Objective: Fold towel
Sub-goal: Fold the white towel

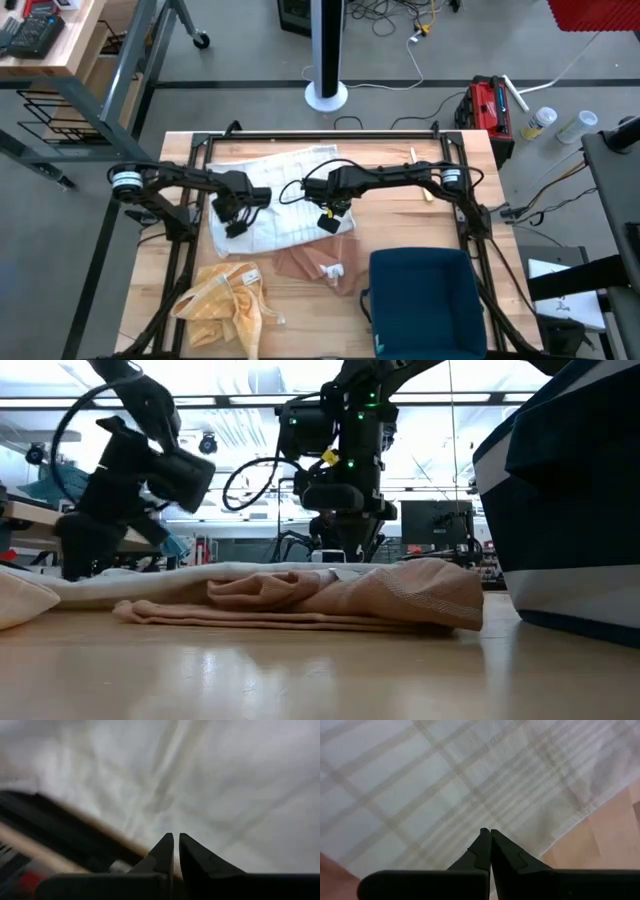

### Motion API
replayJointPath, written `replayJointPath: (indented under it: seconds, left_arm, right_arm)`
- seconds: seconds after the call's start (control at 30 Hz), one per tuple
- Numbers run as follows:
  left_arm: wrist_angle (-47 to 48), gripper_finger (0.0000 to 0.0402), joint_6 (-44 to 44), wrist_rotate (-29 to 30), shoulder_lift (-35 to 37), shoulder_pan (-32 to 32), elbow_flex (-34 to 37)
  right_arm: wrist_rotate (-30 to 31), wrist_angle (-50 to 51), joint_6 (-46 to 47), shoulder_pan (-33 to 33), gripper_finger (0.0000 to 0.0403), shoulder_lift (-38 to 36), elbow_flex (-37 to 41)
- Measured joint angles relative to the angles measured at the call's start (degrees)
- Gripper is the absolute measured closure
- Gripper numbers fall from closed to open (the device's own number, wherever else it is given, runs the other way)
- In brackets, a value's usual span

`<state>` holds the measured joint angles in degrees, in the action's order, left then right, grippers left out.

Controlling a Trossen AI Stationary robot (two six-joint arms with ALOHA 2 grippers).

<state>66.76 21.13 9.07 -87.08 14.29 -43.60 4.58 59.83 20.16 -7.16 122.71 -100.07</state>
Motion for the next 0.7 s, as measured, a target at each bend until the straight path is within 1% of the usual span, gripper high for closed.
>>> replayJointPath:
  seconds: [0.1,0.2,0.3,0.43,0.47,0.63,0.7]
  left_arm:
    - [-3.3,0.0382,0.0,-3.9,1.3,0.0,-0.8]
    - [-6.3,0.0382,-0.7,-5.9,2.1,-0.3,-1.6]
    - [-7.3,0.0382,-1.1,-6.0,2.3,-0.6,-2.2]
    - [-7.2,0.0382,-1.1,-5.6,2.5,-0.6,-2.0]
    - [-7.2,0.0382,-1.1,-5.5,2.5,-0.6,-1.9]
    - [-7.3,0.0382,-1.1,-5.5,2.5,-0.7,-1.7]
    - [-7.3,0.0382,-1.1,-5.9,2.5,-0.7,-1.6]
  right_arm:
    - [0.0,-0.2,0.3,0.0,0.0403,1.1,0.0]
    - [-0.1,0.1,0.3,0.0,0.0403,2.9,0.1]
    - [-0.1,4.1,0.5,-0.1,0.0403,4.4,0.1]
    - [1.4,15.1,2.9,-0.8,0.0403,5.8,0.3]
    - [2.0,16.4,3.0,-0.8,0.0403,5.8,0.8]
    - [2.8,16.5,3.0,-0.7,0.0403,3.9,3.2]
    - [4.5,16.3,3.7,-0.7,0.0403,2.8,3.5]
